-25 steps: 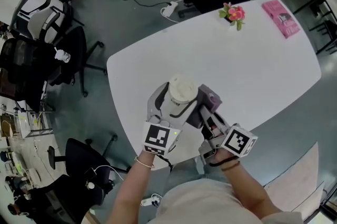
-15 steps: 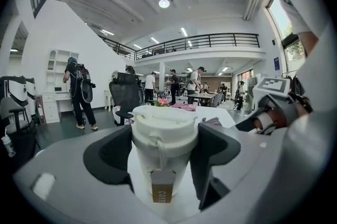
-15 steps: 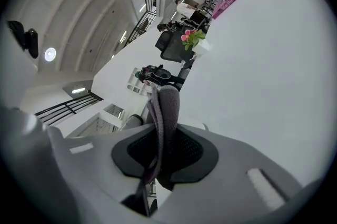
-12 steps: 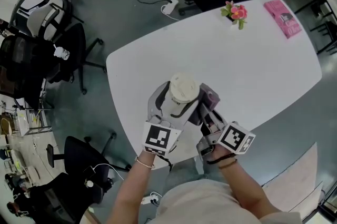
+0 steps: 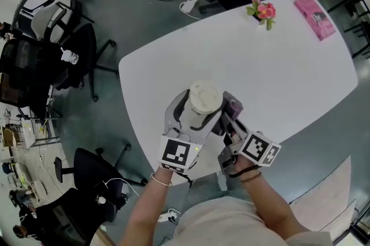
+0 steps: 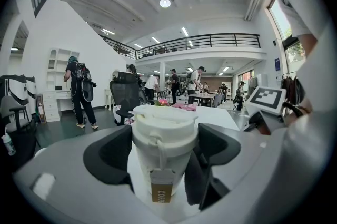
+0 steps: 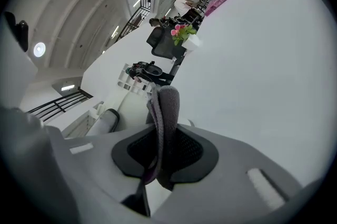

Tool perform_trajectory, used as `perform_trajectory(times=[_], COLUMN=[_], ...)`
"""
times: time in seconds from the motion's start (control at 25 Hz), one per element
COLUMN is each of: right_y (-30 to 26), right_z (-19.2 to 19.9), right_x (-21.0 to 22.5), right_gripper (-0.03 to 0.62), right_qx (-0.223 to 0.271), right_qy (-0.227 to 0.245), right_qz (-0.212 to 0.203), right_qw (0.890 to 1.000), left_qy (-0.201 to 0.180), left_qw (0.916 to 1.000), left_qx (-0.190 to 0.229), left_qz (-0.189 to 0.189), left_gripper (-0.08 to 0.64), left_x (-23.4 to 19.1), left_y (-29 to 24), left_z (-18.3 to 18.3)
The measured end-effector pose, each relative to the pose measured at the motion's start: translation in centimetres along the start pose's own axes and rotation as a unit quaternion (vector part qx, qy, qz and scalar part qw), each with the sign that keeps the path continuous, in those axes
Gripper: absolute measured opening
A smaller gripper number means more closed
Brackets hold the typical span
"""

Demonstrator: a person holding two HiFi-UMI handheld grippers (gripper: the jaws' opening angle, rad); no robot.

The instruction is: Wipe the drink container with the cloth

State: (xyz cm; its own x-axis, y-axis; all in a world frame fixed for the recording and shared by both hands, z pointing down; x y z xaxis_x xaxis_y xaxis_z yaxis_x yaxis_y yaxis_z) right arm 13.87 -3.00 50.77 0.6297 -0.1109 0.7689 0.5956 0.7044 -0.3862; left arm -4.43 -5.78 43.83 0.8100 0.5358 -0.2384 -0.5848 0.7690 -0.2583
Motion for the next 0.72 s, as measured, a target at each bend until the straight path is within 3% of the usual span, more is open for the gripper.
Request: perform_trajectory(times=[0.72], right_y=[-2.3], right_z=[1.0], right_x=[2.6], right_gripper=[0.072], right_qx=[-0.049], right_qy=[0.003], right_qz=[0.059], right_qw=[0.997], left_qy=[0.028], left_qw=[0.9994], left_qx=[-0.018], left_qz=[-0.011], left_gripper=[0.394], left_x=[0.1], left_y=[0.3], left_z=[-0.2])
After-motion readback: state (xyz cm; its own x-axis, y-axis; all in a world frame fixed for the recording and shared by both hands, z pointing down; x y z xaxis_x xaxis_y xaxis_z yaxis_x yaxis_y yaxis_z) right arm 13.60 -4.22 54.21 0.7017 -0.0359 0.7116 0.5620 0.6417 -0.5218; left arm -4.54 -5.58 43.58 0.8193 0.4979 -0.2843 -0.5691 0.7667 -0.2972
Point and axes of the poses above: the fingertips, and each gripper's own axes: y backward along the fingers, x to its right, z out of its underside, the point moved 10 cm from there along y, backward along the fingers, and after that the axes turned 13 degrees about y, right-handed, at the moved point
